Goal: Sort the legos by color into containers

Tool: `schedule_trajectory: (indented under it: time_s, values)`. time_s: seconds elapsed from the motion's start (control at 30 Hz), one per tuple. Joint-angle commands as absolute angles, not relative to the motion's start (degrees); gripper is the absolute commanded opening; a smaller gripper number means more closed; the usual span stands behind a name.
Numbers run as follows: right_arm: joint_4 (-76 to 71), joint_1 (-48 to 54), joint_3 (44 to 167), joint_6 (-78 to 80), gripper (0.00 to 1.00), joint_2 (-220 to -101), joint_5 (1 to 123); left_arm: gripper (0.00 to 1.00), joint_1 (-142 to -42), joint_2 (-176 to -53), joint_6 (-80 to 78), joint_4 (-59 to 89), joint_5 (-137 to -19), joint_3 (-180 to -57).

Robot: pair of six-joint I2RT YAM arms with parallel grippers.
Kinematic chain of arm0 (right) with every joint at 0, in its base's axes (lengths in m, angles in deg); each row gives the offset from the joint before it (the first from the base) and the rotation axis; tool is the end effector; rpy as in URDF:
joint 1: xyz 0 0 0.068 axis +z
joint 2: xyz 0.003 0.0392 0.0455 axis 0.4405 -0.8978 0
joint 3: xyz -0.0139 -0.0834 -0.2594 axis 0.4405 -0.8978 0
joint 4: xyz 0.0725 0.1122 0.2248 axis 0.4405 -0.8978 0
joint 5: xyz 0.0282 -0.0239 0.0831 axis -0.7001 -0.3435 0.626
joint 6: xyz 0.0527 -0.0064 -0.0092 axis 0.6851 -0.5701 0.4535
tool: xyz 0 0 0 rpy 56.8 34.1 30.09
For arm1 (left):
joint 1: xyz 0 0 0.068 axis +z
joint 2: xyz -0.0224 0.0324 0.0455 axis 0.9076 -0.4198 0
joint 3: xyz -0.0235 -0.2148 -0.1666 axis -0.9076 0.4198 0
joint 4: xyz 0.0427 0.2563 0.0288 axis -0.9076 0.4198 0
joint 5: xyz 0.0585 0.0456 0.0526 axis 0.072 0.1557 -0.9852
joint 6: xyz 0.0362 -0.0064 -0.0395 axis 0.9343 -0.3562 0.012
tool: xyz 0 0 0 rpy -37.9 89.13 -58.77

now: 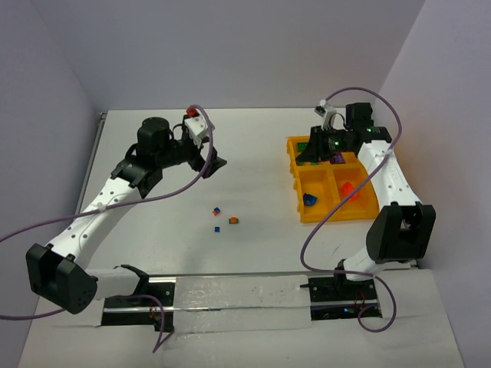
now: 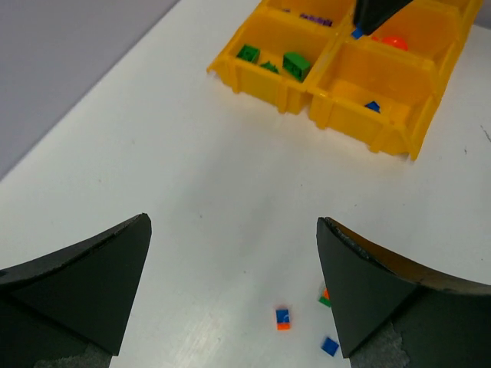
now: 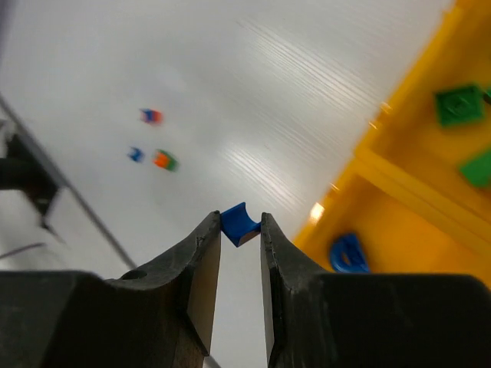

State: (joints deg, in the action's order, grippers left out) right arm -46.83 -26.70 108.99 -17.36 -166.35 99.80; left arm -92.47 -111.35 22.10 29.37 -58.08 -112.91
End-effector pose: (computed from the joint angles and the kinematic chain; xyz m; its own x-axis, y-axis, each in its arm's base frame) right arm 0.3176 0.0222 0.3230 -0.6957 -0.1359 -0.7054 -0.5751 0.6938 0.4335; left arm 0.2495 -0.1476 0.3680 -0.1053 0.2562 -0.9609 0.8398 0.5404 0.0520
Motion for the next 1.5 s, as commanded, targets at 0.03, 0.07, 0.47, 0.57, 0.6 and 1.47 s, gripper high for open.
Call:
schedule_trajectory:
  time_s: [0.03,0.07,0.47,0.57,0.6,1.47]
  values:
    - [-50.44,-27.03,104.24,-31.30,0.00,-163.07,79.79,0.99,-92.10,-114.59,16.23,36.36,-64.31,-117.52]
    - [-49.47,-26.77,103.67,-31.40,0.00,-162.93,77.71,0.99,-92.07,-114.97,15.76,36.78,-65.06,-117.78]
    - [-42.43,-23.59,97.48,-35.08,0.00,-166.18,67.84,0.99,-84.23,-119.53,11.75,45.80,-61.64,-121.42]
    - [-40.84,-22.75,95.66,-35.91,0.00,-166.14,68.33,0.99,-84.14,-118.52,12.27,46.06,-63.50,-120.34]
    - [-40.40,-22.56,95.24,-36.07,0.00,-166.31,68.13,0.99,-84.08,-118.25,12.49,46.30,-63.94,-119.91]
    - [-40.99,-22.04,100.98,-28.41,1.00,-157.92,78.86,0.68,-91.62,-109.88,35.35,44.78,-50.92,-102.52]
